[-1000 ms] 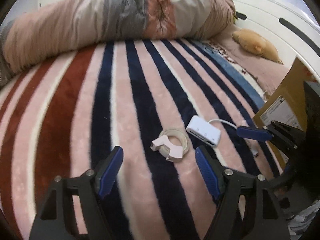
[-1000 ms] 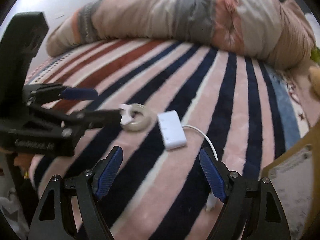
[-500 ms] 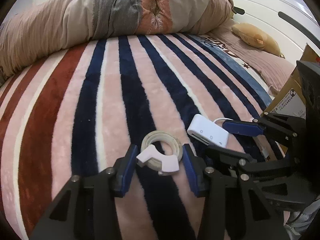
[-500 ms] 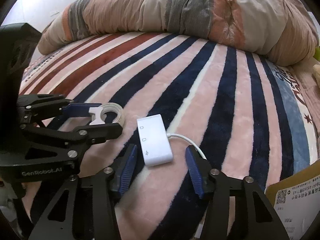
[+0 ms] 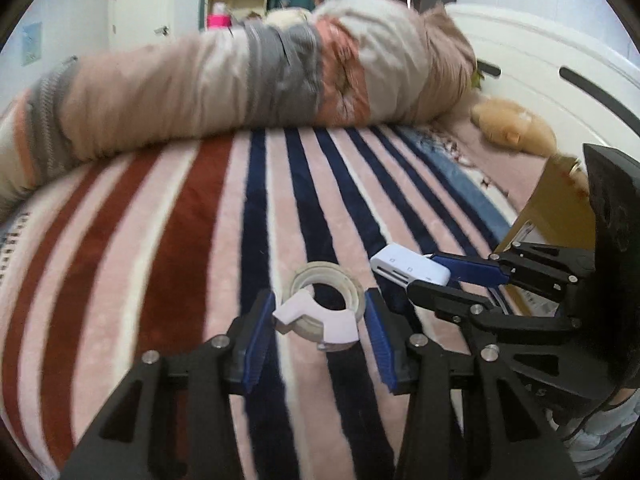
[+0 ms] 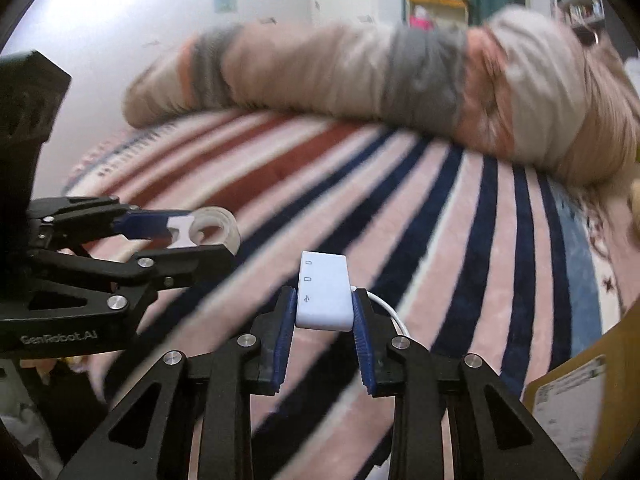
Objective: Organize rigid objects
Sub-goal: 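Grasp the white card reader with the right gripper while the left grasps the tape roll, then lower the card reader and tape roll into the box and release both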
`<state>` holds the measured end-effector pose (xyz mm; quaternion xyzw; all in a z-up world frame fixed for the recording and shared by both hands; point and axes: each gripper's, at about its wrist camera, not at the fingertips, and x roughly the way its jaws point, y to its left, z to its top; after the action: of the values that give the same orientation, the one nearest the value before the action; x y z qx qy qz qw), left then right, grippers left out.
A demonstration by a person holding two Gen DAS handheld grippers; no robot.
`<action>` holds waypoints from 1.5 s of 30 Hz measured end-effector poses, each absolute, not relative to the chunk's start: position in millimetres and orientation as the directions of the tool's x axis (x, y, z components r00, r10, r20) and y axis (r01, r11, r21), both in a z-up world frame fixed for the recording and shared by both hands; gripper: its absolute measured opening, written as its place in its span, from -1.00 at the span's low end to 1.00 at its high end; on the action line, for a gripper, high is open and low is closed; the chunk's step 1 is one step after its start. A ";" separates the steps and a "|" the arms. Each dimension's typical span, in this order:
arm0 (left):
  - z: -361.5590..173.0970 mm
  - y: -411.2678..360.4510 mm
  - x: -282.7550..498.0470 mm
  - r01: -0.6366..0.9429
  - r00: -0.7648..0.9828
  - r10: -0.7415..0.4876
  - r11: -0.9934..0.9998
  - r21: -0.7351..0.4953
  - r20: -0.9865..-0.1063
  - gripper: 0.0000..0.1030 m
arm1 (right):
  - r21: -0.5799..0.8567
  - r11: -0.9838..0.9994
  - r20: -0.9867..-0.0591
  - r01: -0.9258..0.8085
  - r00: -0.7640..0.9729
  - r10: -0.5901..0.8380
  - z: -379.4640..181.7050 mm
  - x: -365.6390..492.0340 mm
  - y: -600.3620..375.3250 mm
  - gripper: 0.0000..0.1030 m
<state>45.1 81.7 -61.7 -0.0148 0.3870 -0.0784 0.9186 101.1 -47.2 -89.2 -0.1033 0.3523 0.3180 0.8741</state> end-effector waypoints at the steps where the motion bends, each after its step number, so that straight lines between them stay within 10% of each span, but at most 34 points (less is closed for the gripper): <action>1: -50.9 82.9 36.3 0.126 0.702 -0.147 0.989 -0.082 -0.696 -0.18 | 0.039 0.768 -0.660 -0.640 0.560 0.501 -77.2 92.1 -47.8 -0.54; 16: 84.4 -15.9 -16.9 0.344 0.783 -0.338 0.935 -0.090 -0.522 -0.18 | 0.007 0.823 -0.397 -0.567 0.754 0.523 45.8 10.1 -169.9 -0.54; 32: 60.9 -168.1 32.5 0.554 0.594 -0.472 0.827 -0.095 -0.652 -0.18 | 0.029 0.914 -0.583 -0.406 0.735 0.345 -21.1 41.1 -285.9 -0.53; 45: 37.9 -190.5 62.6 0.560 0.540 -0.425 0.826 -0.067 -0.726 -0.17 | 0.067 0.932 -0.561 -0.357 0.759 0.331 -19.2 37.7 -306.7 -0.33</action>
<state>62.6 -190.5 37.9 0.0870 0.3878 -0.2820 0.8732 37.7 -306.7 -19.2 -0.0222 0.2950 0.1836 0.9374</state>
